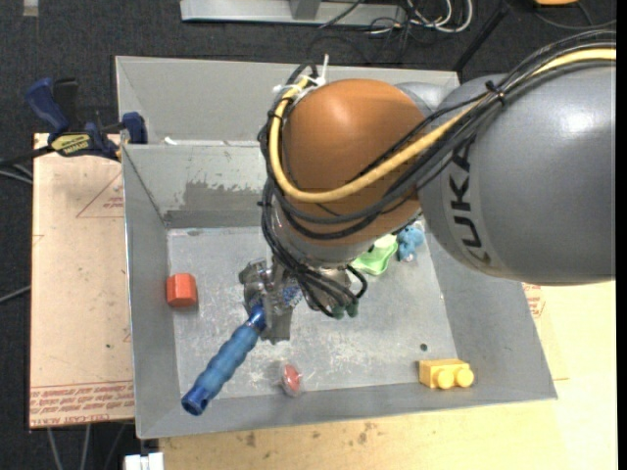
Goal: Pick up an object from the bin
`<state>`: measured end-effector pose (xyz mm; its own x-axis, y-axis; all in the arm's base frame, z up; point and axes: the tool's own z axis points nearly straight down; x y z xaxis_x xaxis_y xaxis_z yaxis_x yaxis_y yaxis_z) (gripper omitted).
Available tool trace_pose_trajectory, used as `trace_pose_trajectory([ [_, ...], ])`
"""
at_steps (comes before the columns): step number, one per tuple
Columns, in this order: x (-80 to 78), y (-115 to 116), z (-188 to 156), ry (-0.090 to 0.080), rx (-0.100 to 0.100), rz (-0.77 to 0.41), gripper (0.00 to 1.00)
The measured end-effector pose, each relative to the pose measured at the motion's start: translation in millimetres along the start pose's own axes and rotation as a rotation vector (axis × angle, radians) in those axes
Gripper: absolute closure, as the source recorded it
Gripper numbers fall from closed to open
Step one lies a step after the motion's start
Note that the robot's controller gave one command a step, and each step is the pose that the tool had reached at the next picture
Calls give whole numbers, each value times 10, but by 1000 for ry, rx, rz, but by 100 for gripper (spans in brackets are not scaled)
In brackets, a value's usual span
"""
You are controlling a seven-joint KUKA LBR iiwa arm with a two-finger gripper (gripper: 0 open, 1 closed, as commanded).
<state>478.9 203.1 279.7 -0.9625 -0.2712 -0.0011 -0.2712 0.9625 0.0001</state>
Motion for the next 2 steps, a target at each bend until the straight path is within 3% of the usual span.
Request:
trace_pose_trajectory([
  [1, 0, 0, 0, 0, 0, 0, 100],
  [2, -130, -260, 603, 7, 0, -57, 100],
])
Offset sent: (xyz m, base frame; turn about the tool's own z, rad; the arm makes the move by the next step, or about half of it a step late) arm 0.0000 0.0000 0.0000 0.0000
